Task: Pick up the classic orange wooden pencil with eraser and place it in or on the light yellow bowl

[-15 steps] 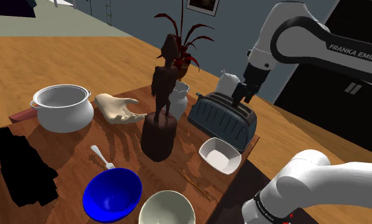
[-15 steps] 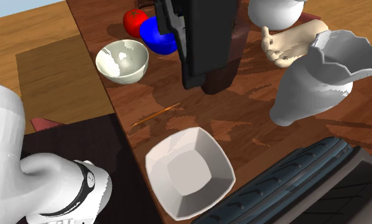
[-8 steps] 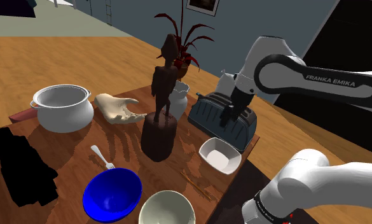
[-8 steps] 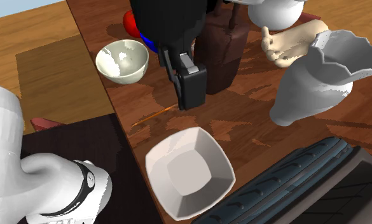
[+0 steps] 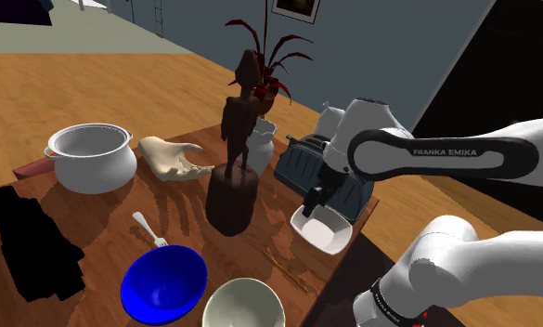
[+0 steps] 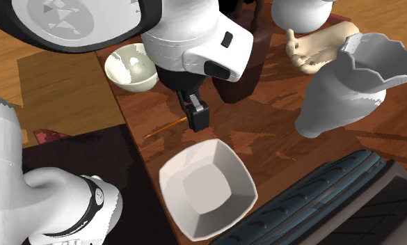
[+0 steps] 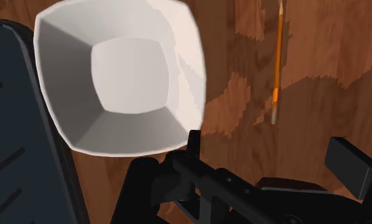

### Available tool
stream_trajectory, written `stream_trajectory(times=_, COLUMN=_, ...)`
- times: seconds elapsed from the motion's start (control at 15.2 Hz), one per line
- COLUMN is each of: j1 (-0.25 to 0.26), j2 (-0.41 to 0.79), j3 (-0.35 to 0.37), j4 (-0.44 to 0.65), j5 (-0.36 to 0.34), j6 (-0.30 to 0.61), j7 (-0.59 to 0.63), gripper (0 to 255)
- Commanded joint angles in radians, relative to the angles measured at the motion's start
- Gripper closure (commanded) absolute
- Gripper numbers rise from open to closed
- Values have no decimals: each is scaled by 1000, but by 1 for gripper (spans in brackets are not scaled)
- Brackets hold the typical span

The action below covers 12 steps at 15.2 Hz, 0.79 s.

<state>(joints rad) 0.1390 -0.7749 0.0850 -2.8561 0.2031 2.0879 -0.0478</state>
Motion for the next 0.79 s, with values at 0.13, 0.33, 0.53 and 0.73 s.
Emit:
stream_trajectory(times=0.13, j1=59, j2=99, j3=14, j4=-74, j5=76, j6=178, j7=-27, gripper=0)
stream_trajectory(times=0.33, j1=119, j2=204, j3=19, j4=-112, j5=148, j6=323, j7=-59, gripper=0)
stream_trajectory(times=0.53, j1=200, j2=337, j3=12, j4=-130, j5=246, j6=477, j7=-112, gripper=0)
stream_trajectory(times=0.73, j1=301, j2=478, j3=-13, j4=-124, j5=382, j6=614, j7=-201, gripper=0)
